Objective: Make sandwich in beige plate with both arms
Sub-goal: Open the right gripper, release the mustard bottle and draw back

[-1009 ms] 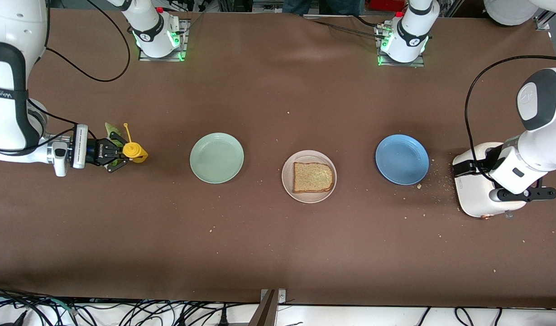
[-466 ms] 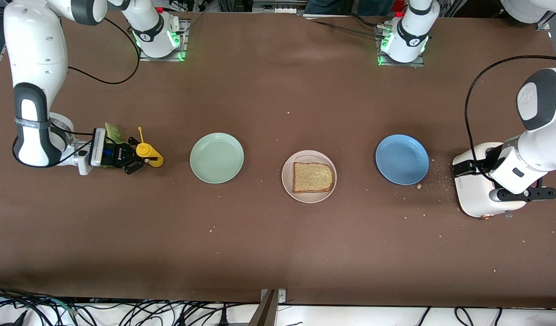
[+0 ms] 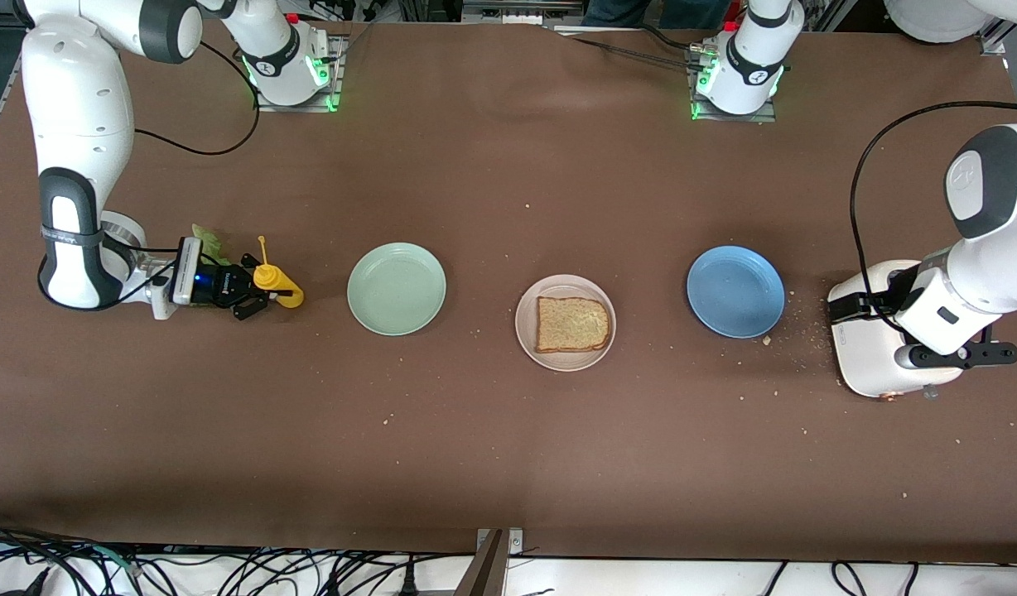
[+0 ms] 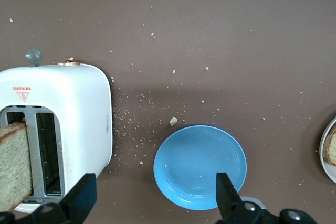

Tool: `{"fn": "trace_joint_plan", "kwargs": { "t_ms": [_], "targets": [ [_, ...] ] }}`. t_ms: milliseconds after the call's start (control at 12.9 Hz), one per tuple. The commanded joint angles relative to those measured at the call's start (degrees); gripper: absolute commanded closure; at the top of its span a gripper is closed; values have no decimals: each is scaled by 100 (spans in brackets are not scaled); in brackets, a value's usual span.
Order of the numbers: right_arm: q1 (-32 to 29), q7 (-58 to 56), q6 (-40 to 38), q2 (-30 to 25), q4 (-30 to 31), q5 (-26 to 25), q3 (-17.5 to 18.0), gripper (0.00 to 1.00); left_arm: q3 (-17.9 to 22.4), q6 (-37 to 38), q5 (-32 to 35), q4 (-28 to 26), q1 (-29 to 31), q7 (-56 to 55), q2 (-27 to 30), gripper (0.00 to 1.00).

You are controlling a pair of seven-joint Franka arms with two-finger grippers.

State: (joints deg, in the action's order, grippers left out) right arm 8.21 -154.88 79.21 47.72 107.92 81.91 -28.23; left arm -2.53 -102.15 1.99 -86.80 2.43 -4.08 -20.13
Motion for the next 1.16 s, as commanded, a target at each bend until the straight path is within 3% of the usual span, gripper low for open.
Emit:
{"fn": "trace_joint_plan", "kwargs": {
  "t_ms": [0, 78, 155, 233, 466, 621, 1087],
  "targets": [
    [-135, -25, -195, 71, -130, 88, 46, 58, -19, 37, 214, 14, -14, -93, -17, 0],
    [-144, -24, -204, 71, -130, 88, 46, 50, -19, 37, 214, 23, -14, -93, -18, 0],
    [-144, 10, -204, 71, -130, 88, 46, 30, -19, 37, 214, 23, -14, -93, -18, 0],
    [-153, 63, -204, 71, -130, 79, 46, 17, -19, 37, 214, 23, -14, -93, -18, 0],
    [-179, 308, -204, 27, -165, -17, -103, 16, -19, 37, 214, 23, -14, -93, -18, 0],
    [-171, 519, -195, 27, -306, -385, -331, 16, -19, 37, 214, 23, -14, -93, -18, 0],
    [-101, 1932, -423, -104, -1411, -1554, -1412, 17, -19, 37, 205, 23, -14, -93, -18, 0]
  ]
}}
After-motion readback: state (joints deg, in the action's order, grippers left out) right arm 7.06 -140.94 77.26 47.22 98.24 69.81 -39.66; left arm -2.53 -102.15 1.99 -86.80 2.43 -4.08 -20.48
